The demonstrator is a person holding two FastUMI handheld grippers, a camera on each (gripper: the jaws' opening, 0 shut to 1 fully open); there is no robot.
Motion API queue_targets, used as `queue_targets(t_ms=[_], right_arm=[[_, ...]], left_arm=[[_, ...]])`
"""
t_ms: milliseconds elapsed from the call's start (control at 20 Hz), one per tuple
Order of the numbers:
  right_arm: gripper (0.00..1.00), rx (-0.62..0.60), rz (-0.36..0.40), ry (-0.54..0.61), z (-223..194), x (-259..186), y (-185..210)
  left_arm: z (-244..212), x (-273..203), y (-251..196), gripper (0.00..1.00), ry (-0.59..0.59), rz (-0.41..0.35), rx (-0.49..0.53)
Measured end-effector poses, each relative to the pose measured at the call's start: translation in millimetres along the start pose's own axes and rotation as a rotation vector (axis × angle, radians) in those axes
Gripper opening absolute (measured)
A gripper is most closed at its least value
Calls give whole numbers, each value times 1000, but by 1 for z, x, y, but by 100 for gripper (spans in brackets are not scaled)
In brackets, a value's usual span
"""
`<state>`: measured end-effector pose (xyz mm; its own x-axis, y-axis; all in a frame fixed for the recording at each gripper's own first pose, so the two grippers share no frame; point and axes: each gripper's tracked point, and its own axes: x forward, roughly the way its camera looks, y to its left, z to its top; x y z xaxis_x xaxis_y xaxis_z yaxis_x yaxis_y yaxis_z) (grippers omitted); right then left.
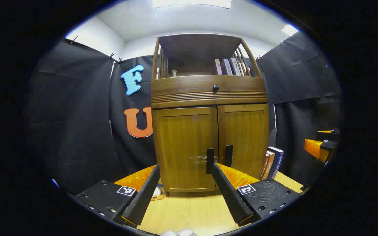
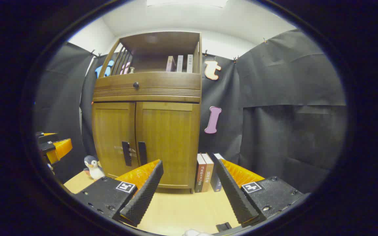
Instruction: Open the right door of the double-door shoe cabinet with the right hand, and open the left door with the left hand.
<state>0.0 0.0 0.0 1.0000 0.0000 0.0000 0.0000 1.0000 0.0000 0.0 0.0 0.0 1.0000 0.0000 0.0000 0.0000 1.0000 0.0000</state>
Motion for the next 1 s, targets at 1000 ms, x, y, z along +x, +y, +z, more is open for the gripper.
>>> queue_targets(t_ms=[1000], right_arm=[[100, -31, 40, 40, -41, 42, 26]], left_arm=[[3, -24, 29, 96, 7, 43, 1]])
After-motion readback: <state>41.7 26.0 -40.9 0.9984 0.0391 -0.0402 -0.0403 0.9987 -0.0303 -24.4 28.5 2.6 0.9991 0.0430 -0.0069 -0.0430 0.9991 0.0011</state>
